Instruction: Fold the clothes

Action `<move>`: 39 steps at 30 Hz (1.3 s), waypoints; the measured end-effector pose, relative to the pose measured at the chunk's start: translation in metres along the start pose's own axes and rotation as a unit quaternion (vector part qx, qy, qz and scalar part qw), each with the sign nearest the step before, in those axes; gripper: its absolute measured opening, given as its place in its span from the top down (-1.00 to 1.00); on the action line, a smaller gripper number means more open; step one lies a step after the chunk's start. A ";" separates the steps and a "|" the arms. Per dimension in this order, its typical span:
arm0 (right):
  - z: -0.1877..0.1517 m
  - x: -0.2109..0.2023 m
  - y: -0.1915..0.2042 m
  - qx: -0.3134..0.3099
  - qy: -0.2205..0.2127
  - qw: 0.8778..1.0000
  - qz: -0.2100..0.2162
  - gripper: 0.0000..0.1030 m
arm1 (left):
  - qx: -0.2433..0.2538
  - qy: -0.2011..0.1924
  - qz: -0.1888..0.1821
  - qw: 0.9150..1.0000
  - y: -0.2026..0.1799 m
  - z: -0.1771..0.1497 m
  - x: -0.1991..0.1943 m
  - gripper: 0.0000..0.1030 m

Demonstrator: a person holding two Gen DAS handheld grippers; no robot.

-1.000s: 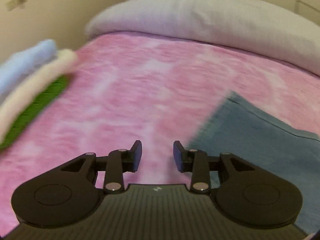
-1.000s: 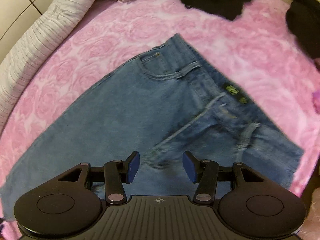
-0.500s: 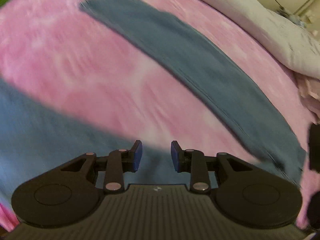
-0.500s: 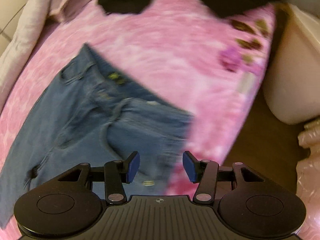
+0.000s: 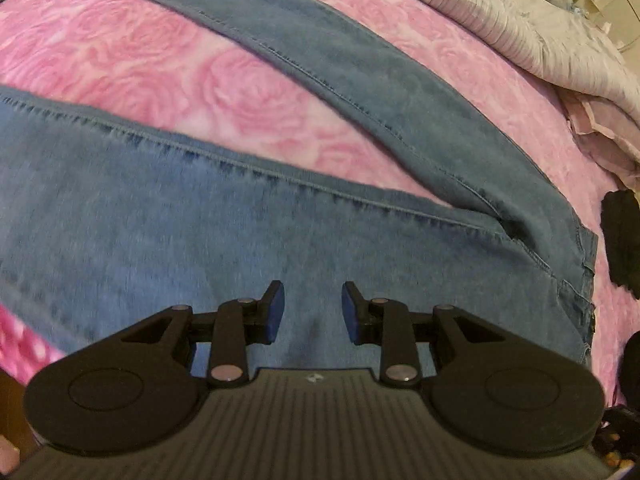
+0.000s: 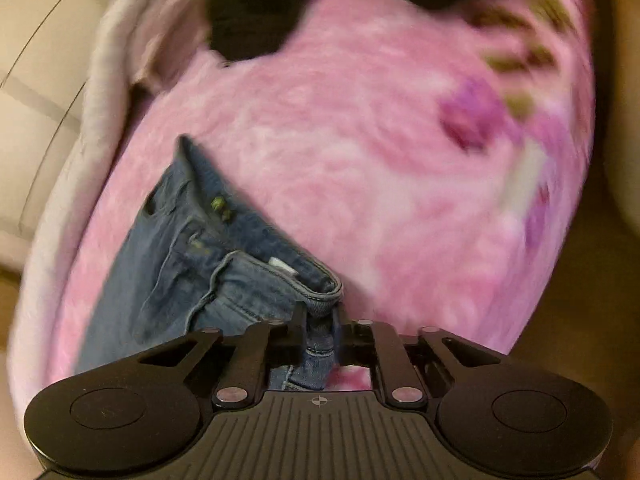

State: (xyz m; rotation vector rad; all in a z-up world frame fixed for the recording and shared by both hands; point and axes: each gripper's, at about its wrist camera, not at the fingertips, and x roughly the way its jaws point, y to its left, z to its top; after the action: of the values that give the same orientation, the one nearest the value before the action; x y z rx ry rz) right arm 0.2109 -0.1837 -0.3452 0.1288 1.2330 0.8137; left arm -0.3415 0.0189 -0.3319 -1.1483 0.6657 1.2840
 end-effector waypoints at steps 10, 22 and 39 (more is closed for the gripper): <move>0.011 0.018 -0.004 -0.016 0.054 0.996 -0.074 0.44 | -0.049 -0.034 0.097 0.993 0.054 -0.020 -0.032 0.41; -0.026 0.005 0.012 0.043 0.076 0.993 -0.078 0.09 | -0.285 -0.131 0.203 0.928 0.249 0.001 -0.072 0.33; -0.046 0.008 0.030 0.071 0.016 0.992 -0.101 0.73 | -0.146 -0.163 0.220 0.951 0.313 0.044 -0.077 0.82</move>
State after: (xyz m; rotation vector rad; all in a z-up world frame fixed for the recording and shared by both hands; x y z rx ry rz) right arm 0.1569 -0.1720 -0.3532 0.1050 1.3107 0.5542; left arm -0.6663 -0.0042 -0.3354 -1.0139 0.5087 1.9562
